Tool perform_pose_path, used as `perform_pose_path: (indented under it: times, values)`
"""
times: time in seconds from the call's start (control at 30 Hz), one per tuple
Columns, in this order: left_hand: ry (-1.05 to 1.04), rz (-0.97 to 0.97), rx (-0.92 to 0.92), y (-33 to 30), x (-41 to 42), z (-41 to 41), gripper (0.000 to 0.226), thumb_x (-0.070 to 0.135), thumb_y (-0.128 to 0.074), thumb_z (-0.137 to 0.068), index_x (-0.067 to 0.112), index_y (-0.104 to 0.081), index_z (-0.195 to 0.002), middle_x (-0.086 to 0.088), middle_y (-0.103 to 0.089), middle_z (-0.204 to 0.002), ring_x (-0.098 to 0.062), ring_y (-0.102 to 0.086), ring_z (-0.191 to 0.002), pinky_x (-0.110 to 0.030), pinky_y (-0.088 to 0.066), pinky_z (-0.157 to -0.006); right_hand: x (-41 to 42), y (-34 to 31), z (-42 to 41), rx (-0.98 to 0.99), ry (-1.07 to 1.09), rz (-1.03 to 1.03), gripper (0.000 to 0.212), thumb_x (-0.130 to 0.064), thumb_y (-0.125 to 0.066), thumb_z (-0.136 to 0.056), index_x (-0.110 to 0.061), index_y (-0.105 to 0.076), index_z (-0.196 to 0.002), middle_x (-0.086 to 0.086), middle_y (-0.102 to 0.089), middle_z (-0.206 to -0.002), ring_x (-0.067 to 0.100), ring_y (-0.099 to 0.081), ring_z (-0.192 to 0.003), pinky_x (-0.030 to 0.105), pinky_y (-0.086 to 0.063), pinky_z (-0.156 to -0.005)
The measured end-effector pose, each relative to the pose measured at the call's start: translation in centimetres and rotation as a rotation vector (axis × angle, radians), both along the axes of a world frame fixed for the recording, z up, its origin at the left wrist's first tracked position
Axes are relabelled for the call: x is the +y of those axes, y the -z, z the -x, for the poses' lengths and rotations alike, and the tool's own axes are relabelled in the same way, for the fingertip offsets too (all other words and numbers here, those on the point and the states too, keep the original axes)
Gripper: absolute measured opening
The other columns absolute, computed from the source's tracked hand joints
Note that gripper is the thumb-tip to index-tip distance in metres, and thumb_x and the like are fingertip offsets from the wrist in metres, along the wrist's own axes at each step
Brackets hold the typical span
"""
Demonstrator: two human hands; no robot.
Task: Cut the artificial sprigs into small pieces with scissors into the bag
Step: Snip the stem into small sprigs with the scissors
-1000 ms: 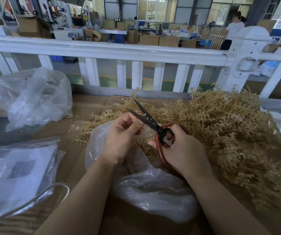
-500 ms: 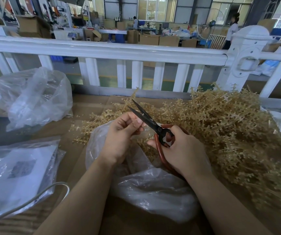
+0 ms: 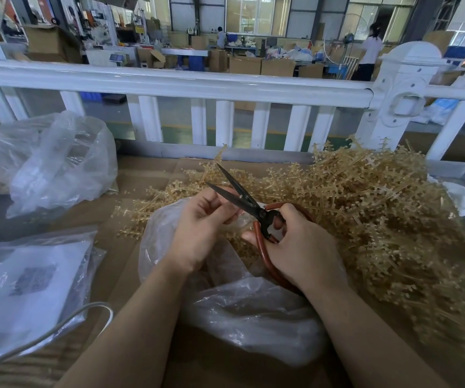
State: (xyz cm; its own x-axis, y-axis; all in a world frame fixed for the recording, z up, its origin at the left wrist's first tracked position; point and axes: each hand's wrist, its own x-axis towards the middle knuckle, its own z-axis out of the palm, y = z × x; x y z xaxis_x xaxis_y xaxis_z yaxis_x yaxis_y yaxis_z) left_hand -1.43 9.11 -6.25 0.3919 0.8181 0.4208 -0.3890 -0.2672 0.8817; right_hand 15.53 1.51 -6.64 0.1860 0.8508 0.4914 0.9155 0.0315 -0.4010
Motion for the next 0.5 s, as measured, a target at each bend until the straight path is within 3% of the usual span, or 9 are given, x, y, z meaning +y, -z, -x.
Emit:
perform_pose_path:
  times: [0.13,0.4,0.5]
  values:
    - [-0.025,-0.005,0.031,-0.03,-0.10,0.13,0.010,0.003,-0.056,-0.090,0.008,-0.065,-0.090,0.006,-0.067,-0.073,-0.005,-0.060,-0.066,-0.015,-0.048,-0.063,-0.07,-0.07,0.02,0.010,-0.003,-0.005,0.076,-0.103,-0.025,-0.064,-0.039,-0.050,-0.099,-0.022,-0.062,-0.081,0.000,-0.053,-0.065,0.011,-0.032,-0.050]
    - [-0.017,0.029,-0.001,-0.43,-0.32,0.07,0.022,0.005,-0.058,-0.087,0.022,-0.071,-0.081,0.005,-0.068,-0.074,-0.004,-0.059,-0.065,-0.013,-0.047,-0.059,0.19,-0.13,0.05,0.013,0.007,0.009,0.086,-0.105,-0.022,-0.063,-0.038,-0.056,-0.106,-0.022,-0.063,-0.081,0.003,-0.065,-0.073,0.020,-0.049,-0.054]
    - [-0.009,0.063,-0.027,-0.38,-0.36,0.18,0.018,0.007,-0.060,-0.088,0.019,-0.072,-0.083,0.001,-0.067,-0.076,-0.007,-0.058,-0.067,-0.017,-0.050,-0.059,-0.01,-0.12,0.03,0.019,-0.004,0.023,0.089,-0.104,-0.025,-0.064,-0.037,-0.059,-0.111,-0.022,-0.063,-0.077,0.002,-0.067,-0.073,0.025,-0.057,-0.058]
